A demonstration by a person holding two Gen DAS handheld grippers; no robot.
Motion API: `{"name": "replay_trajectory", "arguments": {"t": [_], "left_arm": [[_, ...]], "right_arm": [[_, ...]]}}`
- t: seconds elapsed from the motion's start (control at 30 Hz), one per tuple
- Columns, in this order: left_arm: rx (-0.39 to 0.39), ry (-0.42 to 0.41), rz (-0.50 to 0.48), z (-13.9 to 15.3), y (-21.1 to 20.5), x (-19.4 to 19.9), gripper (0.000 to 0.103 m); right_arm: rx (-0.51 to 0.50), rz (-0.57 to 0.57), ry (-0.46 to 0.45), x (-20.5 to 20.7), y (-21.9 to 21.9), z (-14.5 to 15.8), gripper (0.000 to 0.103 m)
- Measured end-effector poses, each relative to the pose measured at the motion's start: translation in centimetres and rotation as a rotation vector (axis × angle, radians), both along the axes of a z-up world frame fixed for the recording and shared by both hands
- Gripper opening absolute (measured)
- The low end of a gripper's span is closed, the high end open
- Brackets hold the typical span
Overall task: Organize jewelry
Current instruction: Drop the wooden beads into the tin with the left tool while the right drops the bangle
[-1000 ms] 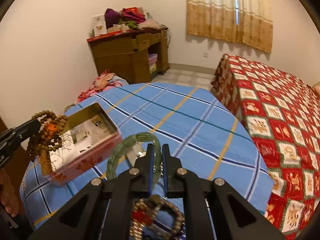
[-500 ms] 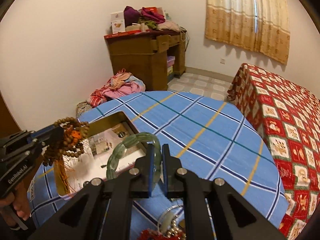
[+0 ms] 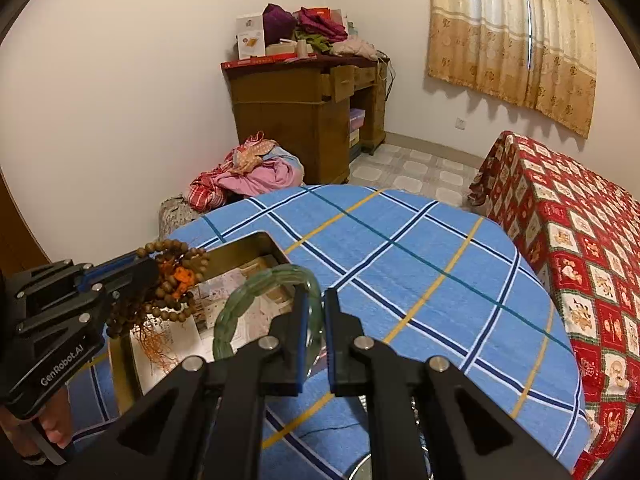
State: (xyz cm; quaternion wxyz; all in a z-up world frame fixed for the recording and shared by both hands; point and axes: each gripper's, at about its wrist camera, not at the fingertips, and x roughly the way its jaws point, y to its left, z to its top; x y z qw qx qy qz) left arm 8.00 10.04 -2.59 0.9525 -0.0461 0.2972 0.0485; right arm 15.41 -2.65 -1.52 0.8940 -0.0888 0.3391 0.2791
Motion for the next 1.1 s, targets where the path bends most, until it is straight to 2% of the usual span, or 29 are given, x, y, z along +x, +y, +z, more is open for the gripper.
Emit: {"name": "replay_trajectory", "arguments": {"t": [0.43,0.83,1.1], "left_arm": [[0.001,0.028,-0.005,-0.8,0.8,2.8,0.007],[0.0,0.087,-0.015,-2.7,1.2,4.6,0.007],[0.004,0.112,-0.018,-2.9,1.3,4.9,0.007]], "right_arm": [[-0.022,0.014,0.015,1.2,1.7,-1.1,0.01],[-0.07,0.023,0.054,2.0,3.0,-4.0,0.01],[-0.099,0.025,0.065,2.0,3.3,-5.0,0.01]]}}
